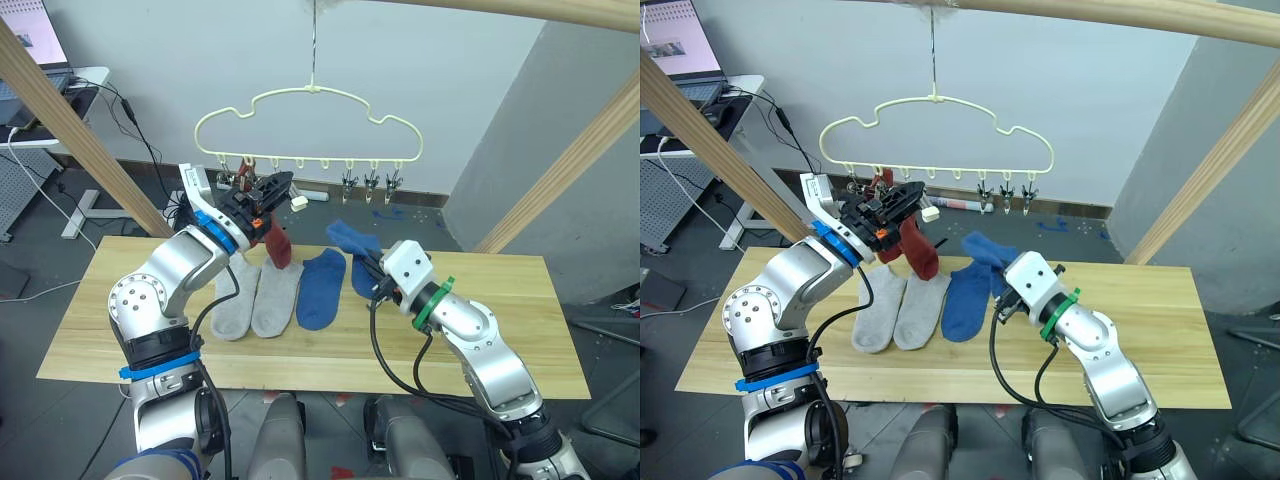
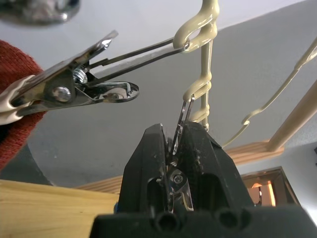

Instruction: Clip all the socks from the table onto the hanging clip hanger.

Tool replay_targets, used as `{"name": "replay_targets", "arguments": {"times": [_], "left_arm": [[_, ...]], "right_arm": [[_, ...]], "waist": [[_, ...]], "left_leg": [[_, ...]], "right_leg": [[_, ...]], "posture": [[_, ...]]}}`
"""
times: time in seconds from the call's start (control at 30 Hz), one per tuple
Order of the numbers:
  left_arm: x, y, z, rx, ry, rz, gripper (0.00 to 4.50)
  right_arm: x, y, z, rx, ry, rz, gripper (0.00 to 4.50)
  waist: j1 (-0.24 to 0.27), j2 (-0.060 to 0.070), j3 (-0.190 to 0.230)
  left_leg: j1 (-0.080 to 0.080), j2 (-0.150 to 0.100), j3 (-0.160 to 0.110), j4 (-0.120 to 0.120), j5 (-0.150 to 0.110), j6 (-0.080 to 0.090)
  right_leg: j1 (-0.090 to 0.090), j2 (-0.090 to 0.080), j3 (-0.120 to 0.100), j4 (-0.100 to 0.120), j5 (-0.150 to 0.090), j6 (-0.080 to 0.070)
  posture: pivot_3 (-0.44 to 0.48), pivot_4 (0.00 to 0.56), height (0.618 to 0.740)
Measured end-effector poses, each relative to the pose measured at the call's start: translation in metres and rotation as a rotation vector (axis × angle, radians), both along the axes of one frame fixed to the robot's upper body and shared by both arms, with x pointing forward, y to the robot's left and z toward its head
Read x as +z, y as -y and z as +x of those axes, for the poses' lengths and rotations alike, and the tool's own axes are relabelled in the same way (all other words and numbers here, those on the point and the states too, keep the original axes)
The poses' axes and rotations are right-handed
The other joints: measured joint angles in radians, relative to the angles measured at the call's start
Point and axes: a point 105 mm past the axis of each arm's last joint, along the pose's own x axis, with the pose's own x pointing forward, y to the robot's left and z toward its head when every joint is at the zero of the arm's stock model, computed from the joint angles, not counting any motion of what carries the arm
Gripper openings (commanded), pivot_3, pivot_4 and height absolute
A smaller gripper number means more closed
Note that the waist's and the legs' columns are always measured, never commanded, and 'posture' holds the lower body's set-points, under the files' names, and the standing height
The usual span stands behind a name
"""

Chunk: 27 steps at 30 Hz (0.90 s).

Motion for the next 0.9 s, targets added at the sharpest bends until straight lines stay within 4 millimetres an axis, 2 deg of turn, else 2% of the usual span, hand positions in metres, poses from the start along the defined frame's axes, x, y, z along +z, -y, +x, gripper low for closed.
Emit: {"name": "replay_targets", "arguments": {"times": [0.13,0.53,0.9], "left_arm": [[-0.001,-0.003,0.0,0.007,0.002,0.018,0.18],[0.0,-0.003,0.001,0.016,0.01,0.015,0.18],[0.001,-0.004,0.002,0.019,0.012,0.022,0.18]], "right_arm": [[0.023,-0.012,-0.007,0.03,0.083,0.021,0.16],[0.022,-0.023,-0.011,0.059,0.081,0.009,0.16],[0.03,-0.035,-0.013,0.09,0.096,0.036,0.16]], "waist": [[0.0,0.0,0.0],[0.0,0.0,0.0],[0.0,0.0,0.0]], "left_leg": [[0.0,0.0,0.0,-0.001,0.0,0.0],[0.0,0.0,0.0,-0.001,0.0,0.0],[0.0,0.0,0.0,-0.001,0.0,0.0]], "right_leg": [[0.0,0.0,0.0,0.0,0.0,0.0],[0.0,0.0,0.0,-0.001,0.0,0.0],[-0.001,0.0,0.0,-0.001,0.0,0.0]], "posture": [[0.158,0.271,0.74],[0.16,0.278,0.74],[0.163,0.279,0.74]]}}
